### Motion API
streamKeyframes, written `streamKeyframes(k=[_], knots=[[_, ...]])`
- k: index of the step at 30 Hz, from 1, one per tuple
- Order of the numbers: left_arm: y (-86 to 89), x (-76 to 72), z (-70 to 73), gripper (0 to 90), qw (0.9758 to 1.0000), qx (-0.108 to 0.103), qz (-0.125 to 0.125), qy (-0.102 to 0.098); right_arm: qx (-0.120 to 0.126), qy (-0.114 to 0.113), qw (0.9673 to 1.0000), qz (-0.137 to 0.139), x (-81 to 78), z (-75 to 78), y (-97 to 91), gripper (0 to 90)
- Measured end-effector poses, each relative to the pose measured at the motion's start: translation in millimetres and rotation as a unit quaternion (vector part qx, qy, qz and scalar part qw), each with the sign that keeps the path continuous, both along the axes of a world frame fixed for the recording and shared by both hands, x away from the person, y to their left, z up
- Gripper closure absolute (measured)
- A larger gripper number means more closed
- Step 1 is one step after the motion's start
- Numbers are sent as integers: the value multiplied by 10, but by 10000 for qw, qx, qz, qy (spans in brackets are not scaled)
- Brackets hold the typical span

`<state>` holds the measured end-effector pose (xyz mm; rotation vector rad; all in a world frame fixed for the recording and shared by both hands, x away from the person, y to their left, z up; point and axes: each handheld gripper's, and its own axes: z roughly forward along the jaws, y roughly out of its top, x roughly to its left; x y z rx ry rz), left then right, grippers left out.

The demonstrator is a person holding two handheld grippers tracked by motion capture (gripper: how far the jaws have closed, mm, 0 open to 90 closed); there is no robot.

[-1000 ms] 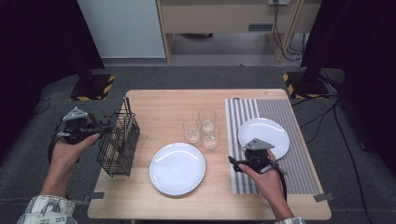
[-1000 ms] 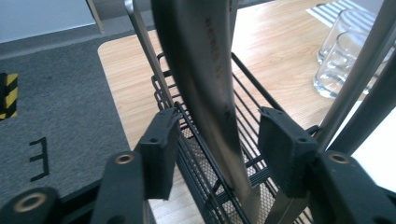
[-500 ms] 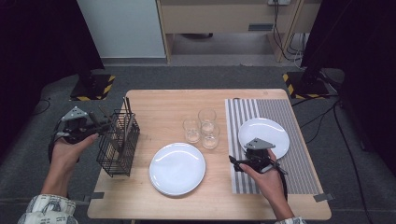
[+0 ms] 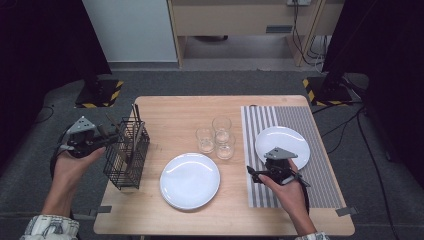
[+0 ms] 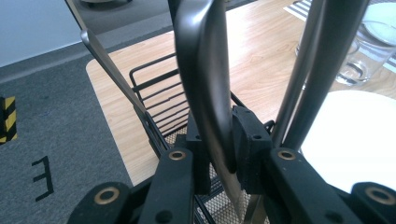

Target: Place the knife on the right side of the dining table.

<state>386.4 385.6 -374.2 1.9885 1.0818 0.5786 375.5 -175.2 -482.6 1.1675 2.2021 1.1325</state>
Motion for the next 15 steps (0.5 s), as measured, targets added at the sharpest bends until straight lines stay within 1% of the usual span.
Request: streamKeyframes(k=[2,4,8,15], knots=[[4,-9,-1,773,10000,-9,-27,16,-19,-13,10000,6,1,-3,5,117],[-8,-16,-10,779,9999,-95,-41,18,-15,-8,10000,14,-1,-3,12,117],[-27,-25,-12,789,9998,-102,-124,67,-20,-4,10000,24,0,-3,9,117],[-28,-35,-37,789,9995,42,-203,240,-12,5,10000,30,-1,-2,7,117]])
